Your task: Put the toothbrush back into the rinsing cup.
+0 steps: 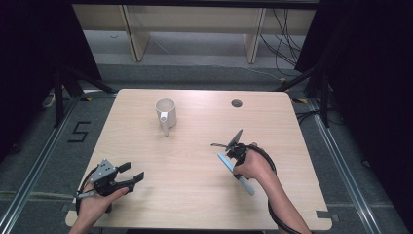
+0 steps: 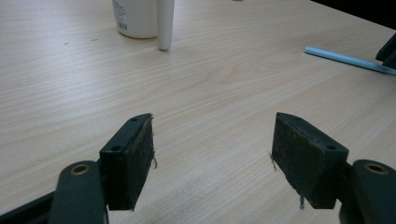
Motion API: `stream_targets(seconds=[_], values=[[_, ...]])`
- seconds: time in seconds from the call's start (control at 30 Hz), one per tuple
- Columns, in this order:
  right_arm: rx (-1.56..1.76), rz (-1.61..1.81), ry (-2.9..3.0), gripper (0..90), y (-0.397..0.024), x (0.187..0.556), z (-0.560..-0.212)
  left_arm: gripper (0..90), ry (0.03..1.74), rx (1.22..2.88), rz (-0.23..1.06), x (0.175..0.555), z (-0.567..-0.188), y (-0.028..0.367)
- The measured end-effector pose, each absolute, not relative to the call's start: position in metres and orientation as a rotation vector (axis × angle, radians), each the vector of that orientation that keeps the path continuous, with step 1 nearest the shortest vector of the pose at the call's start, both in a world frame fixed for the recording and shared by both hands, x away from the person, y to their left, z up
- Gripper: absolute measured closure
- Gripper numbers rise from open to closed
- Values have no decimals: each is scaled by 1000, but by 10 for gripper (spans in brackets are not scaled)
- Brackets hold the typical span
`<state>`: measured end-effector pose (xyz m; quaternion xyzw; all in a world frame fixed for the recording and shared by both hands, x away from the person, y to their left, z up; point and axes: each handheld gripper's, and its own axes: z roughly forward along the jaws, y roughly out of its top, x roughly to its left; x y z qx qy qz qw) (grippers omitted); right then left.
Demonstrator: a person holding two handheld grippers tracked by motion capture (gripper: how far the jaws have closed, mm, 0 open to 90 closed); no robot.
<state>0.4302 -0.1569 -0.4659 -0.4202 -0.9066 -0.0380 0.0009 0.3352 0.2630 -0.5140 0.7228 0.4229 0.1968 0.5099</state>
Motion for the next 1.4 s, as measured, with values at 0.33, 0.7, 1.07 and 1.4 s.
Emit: stream_targets(seconds=[0.33,0.7,1.07,1.4], values=[[-1394,-73,-2772,729,-149,431,-468,288,1014,1745,472,335,-514,262],[-1358,-76,-2826,768,-151,433,-476,288,1015,1744,471,335,-514,262],[-1289,-47,-2876,795,-149,432,-476,289,1012,1746,470,335,-515,261],[-1265,-48,-2909,797,-150,432,-475,290,1002,1745,463,336,-515,260]])
